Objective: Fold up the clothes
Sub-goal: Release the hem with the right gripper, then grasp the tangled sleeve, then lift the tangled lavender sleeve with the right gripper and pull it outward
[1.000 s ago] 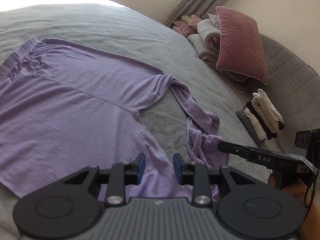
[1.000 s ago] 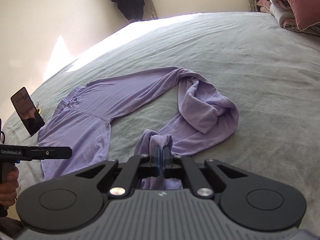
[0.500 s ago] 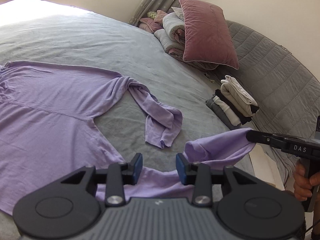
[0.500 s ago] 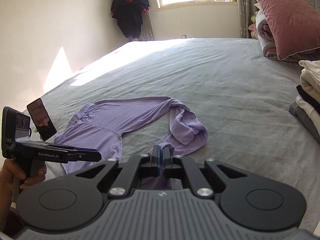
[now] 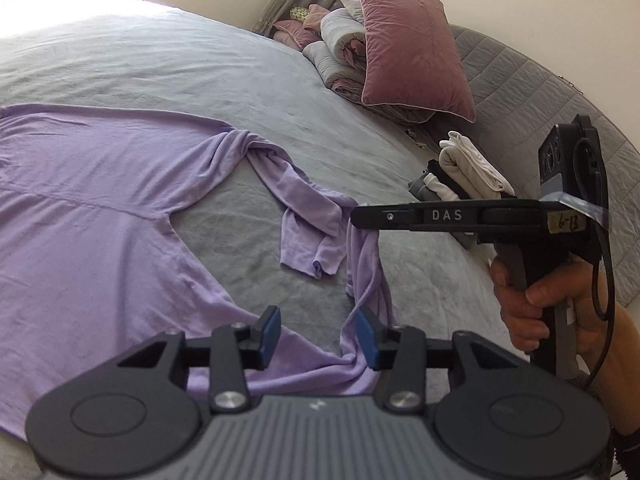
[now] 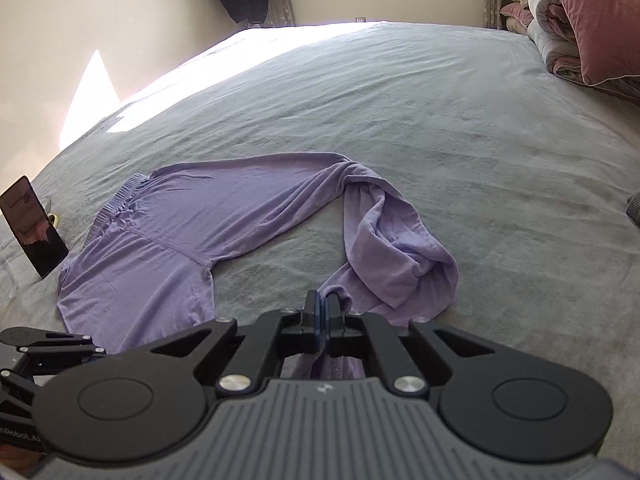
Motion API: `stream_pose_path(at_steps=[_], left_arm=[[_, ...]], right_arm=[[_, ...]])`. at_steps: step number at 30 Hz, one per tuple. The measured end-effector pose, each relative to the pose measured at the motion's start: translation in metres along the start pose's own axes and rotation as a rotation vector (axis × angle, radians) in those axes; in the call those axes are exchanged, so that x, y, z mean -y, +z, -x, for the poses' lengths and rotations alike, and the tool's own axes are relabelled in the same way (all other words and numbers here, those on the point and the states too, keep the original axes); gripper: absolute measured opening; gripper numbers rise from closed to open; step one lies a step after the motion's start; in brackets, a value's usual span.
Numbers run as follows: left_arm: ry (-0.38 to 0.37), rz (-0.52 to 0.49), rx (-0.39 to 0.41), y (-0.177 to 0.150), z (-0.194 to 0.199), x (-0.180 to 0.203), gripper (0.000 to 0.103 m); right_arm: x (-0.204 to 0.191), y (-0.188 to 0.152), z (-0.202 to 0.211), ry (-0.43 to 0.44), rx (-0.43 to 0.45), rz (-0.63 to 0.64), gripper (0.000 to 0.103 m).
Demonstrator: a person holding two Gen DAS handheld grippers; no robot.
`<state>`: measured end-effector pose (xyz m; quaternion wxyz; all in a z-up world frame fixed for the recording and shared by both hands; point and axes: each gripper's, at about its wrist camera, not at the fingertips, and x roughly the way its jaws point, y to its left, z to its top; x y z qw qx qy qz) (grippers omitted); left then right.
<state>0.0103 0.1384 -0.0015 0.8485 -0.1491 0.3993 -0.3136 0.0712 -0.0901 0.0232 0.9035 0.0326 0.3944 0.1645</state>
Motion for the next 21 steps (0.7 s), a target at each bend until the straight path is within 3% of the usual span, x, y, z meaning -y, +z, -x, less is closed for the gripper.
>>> stream_pose_path(at_steps=[3, 5, 9, 11, 17, 21], left_arm=[[0.008, 0.022, -0.020, -0.002, -0.008, -0.005, 0.043], [0.017, 0.027, -0.030, -0.003, -0.011, -0.008, 0.043], [0.021, 0.045, -0.036, -0.002, -0.014, -0.013, 0.043], [0.021, 0.055, -0.034, -0.001, -0.014, -0.014, 0.043], [0.044, 0.060, -0.027, 0.003, -0.018, -0.011, 0.043], [0.057, 0.049, -0.020, 0.005, -0.019, -0.003, 0.043]], right_arm=[[-0.002, 0.007, -0.021, 0.035, 0.006, 0.019, 0.003], [0.000, 0.008, -0.031, 0.049, -0.017, 0.017, 0.014], [0.009, -0.001, -0.030, 0.086, -0.056, 0.007, 0.021], [0.010, -0.012, -0.021, 0.088, -0.051, 0.027, 0.044], [0.017, -0.051, 0.012, 0.130, -0.015, 0.094, 0.044], [0.012, -0.075, 0.012, 0.172, -0.038, 0.141, 0.041]])
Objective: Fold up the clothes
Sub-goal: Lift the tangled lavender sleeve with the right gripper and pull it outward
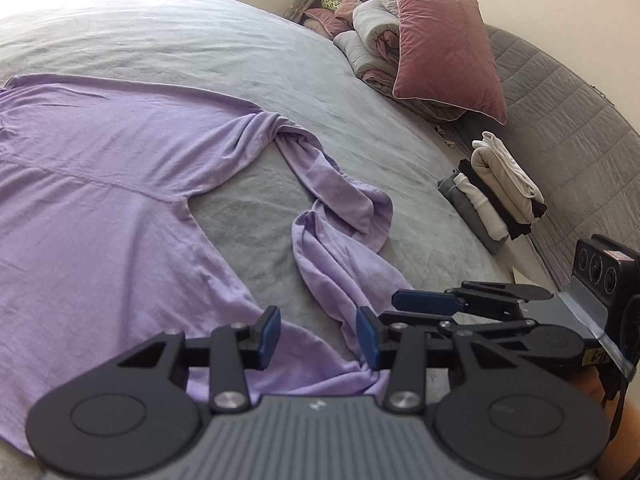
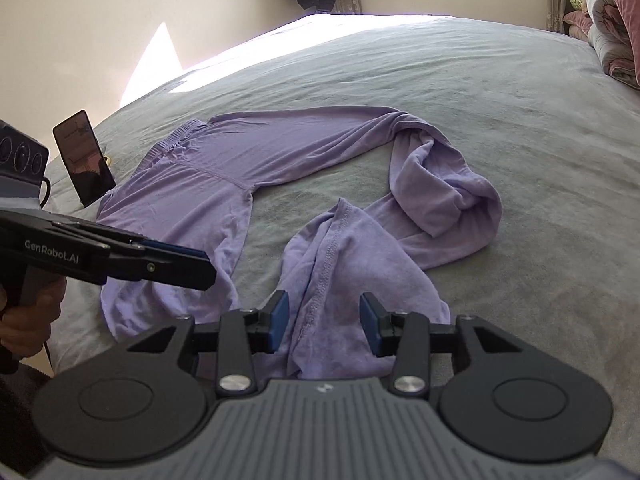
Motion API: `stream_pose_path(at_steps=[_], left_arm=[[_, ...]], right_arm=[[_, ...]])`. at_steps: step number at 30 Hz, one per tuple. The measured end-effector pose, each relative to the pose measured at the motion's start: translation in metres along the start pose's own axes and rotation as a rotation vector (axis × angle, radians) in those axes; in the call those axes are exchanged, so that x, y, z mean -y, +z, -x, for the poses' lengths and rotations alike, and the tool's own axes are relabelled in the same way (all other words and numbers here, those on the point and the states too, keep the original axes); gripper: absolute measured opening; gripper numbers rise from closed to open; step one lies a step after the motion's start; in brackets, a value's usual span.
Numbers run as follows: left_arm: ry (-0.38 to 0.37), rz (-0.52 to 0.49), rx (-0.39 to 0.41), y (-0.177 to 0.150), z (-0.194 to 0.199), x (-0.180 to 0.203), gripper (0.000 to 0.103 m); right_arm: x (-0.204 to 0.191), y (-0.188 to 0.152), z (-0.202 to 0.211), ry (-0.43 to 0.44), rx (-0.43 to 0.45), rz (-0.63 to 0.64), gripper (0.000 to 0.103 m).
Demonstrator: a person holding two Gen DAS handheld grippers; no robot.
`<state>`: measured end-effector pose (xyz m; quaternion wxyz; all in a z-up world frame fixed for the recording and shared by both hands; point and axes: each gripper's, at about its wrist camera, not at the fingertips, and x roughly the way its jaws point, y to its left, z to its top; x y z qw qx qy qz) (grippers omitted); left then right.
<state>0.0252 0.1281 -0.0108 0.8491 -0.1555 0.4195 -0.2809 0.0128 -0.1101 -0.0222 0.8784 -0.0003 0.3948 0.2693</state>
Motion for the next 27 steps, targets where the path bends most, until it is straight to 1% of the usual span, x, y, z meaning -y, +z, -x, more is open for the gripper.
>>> stream_pose_path(at_steps=[1, 2, 4, 6, 13, 18, 21, 23, 27], left_arm=[[0.003, -0.007, 0.001, 0.000, 0.000, 0.003, 0.043], [0.006, -0.014, 0.002, 0.000, -0.001, 0.006, 0.043], [0.006, -0.039, 0.004, 0.000, -0.001, 0.014, 0.043], [0.006, -0.069, 0.007, 0.000, -0.001, 0.023, 0.043], [0.003, -0.154, -0.003, -0.002, -0.009, 0.047, 0.043], [0.021, -0.205, -0.016, -0.003, -0.022, 0.064, 0.043], [0.034, -0.231, -0.034, -0.003, -0.032, 0.072, 0.043], [0.041, -0.250, -0.044, -0.003, -0.038, 0.077, 0.043], [0.044, -0.279, -0.051, -0.004, -0.042, 0.085, 0.043]], right_arm=[[0.000, -0.004, -0.004, 0.006, -0.020, 0.005, 0.027], [0.001, -0.007, -0.008, 0.012, -0.040, 0.008, 0.008], [0.009, -0.010, -0.009, 0.035, -0.042, -0.025, 0.003], [0.019, -0.007, 0.000, 0.069, -0.022, -0.081, 0.003], [0.056, 0.001, 0.068, 0.230, 0.142, -0.283, 0.003], [0.080, -0.002, 0.106, 0.301, 0.236, -0.377, 0.003], [0.092, -0.005, 0.124, 0.298, 0.277, -0.406, 0.003], [0.101, -0.009, 0.137, 0.276, 0.299, -0.417, 0.003], [0.123, -0.020, 0.157, 0.224, 0.317, -0.469, 0.003]])
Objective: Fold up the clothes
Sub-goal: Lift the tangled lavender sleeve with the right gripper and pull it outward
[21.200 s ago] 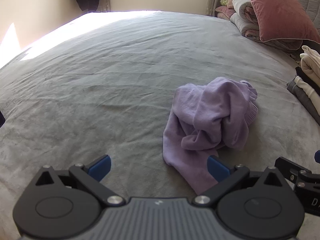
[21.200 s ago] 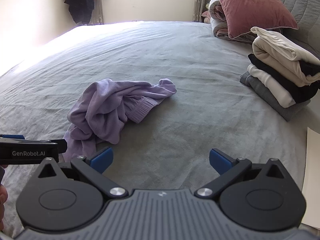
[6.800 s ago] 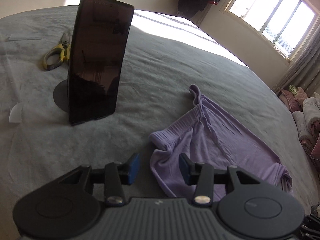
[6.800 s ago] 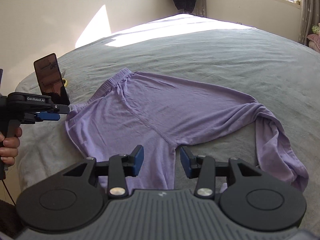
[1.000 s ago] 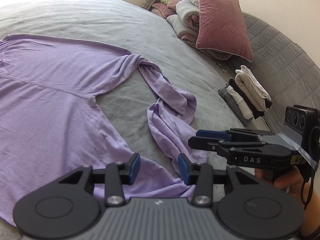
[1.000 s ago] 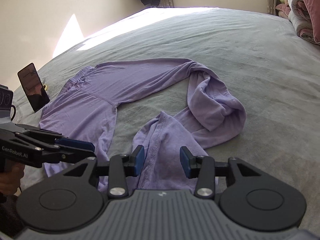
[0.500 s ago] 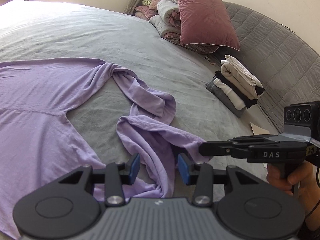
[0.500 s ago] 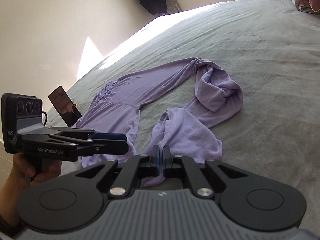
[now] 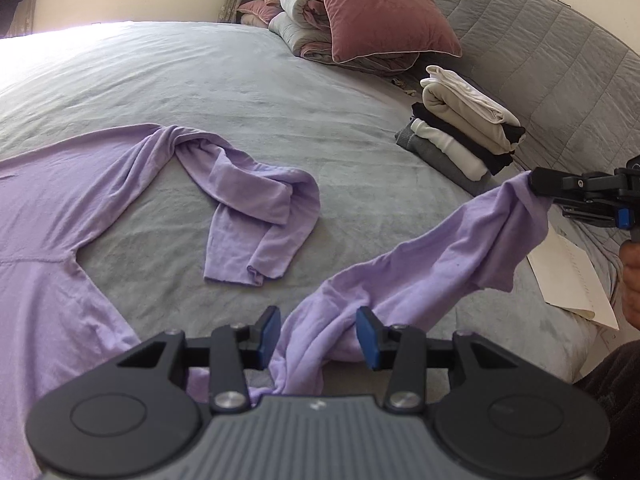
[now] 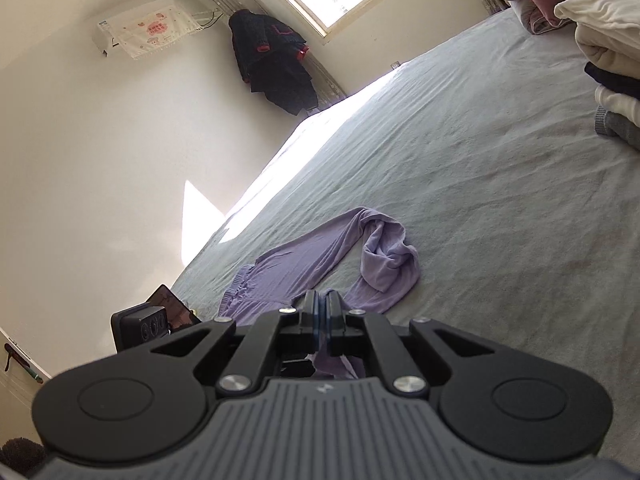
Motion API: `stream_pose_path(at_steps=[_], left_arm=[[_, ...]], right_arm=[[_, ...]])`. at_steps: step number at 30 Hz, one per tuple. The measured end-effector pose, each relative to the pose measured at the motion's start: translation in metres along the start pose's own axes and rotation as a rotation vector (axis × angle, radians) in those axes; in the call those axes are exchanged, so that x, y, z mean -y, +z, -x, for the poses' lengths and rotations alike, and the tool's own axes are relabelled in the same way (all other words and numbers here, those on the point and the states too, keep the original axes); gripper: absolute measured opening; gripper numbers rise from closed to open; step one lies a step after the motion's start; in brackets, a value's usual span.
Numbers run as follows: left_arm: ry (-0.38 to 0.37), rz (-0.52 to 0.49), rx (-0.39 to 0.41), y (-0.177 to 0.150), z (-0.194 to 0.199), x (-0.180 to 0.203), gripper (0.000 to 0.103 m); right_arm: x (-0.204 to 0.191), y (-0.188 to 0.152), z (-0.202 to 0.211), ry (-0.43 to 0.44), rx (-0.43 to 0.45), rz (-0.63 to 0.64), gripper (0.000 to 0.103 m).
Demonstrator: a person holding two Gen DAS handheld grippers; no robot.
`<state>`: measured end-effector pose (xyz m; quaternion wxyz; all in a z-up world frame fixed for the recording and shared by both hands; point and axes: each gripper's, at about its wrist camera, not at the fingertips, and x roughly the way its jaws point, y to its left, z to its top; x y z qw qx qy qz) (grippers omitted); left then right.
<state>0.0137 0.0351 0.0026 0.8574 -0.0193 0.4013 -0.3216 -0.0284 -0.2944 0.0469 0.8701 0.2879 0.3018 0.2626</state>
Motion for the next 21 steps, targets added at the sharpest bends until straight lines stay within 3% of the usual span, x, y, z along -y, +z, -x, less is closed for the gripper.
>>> stream_pose_path(at_steps=[6, 11, 13, 16, 21], left_arm=[[-0.012, -0.030, -0.013, -0.002, -0.002, 0.005, 0.043], [-0.009, -0.076, -0.028, -0.004, -0.006, 0.011, 0.043], [0.023, -0.114, -0.036, -0.002, -0.006, 0.012, 0.043], [0.146, -0.172, -0.011, 0.006, 0.004, 0.002, 0.043], [0.210, 0.058, -0.007, 0.019, 0.019, -0.051, 0.042]], right_arm=[[0.040, 0.004, 0.034, -0.086, 0.044, -0.094, 0.003], [0.072, -0.001, 0.041, -0.174, 0.022, -0.170, 0.003], [0.081, -0.003, 0.039, -0.215, 0.004, -0.186, 0.003], [0.090, -0.005, 0.039, -0.254, -0.017, -0.199, 0.003], [0.099, -0.008, 0.037, -0.306, -0.049, -0.193, 0.003]])
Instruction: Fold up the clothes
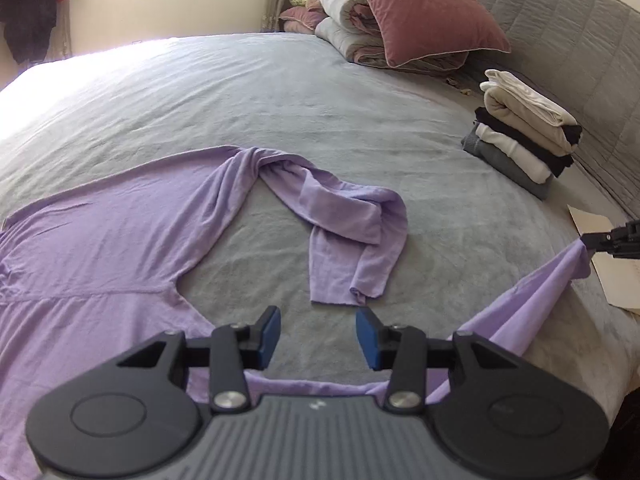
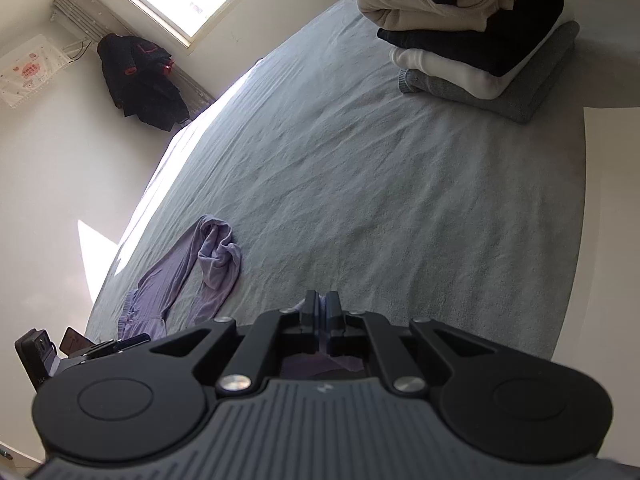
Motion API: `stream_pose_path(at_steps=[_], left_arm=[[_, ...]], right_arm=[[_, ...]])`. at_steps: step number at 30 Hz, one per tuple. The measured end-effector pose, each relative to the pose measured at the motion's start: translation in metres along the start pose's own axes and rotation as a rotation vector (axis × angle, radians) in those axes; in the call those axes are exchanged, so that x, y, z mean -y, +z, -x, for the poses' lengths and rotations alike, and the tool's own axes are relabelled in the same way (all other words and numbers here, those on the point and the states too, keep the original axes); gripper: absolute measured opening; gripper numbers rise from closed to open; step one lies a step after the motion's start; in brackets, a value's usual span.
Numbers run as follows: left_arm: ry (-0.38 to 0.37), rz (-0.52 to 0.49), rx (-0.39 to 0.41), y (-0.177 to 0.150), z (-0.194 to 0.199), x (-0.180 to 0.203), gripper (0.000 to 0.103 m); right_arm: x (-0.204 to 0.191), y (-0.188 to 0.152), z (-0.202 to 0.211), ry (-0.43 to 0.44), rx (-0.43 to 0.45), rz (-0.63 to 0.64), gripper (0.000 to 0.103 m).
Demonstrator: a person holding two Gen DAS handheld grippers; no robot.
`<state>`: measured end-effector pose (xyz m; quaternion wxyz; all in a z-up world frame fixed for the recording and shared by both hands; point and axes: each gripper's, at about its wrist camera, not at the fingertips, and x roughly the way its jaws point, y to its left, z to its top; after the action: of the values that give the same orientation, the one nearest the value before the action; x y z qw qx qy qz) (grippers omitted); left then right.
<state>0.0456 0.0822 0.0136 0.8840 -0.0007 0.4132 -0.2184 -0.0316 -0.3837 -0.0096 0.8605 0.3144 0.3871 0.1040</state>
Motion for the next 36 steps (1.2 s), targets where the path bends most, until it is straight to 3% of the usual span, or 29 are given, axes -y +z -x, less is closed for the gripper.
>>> stream_pose_path(at_steps=[6, 8, 12, 15, 17, 21, 30, 36], left_arm=[[0.072, 0.160, -0.102, -0.004, -0.023, -0.023, 0.038], [0.129, 0.170, -0.108, -0.006, -0.026, -0.025, 0.037], [0.166, 0.202, -0.079, -0.007, -0.030, -0.031, 0.034], [0.208, 0.226, -0.067, -0.008, -0.037, -0.034, 0.020], [0.236, 0.241, -0.052, -0.009, -0.036, -0.034, 0.002], [0.239, 0.309, 0.014, -0.010, -0.024, -0.039, 0.001], [0.149, 0.441, 0.232, -0.004, 0.006, -0.050, 0.001], [0.143, 0.498, 0.256, -0.001, -0.006, -0.058, 0.002]], right_arm=[[0.006, -0.010, -0.015, -0.060, -0.056, 0.009, 0.003], [0.007, -0.013, -0.016, -0.066, -0.064, 0.015, 0.003], [0.008, -0.016, -0.018, -0.073, -0.076, 0.019, 0.003], [0.010, -0.018, -0.021, -0.083, -0.085, 0.017, 0.003], [0.011, -0.019, -0.022, -0.087, -0.087, 0.017, 0.003], [0.011, -0.020, -0.018, -0.085, -0.083, 0.021, 0.003], [0.002, -0.017, 0.002, -0.061, 0.008, 0.053, 0.003], [0.001, -0.012, -0.004, -0.087, 0.042, 0.051, 0.003]])
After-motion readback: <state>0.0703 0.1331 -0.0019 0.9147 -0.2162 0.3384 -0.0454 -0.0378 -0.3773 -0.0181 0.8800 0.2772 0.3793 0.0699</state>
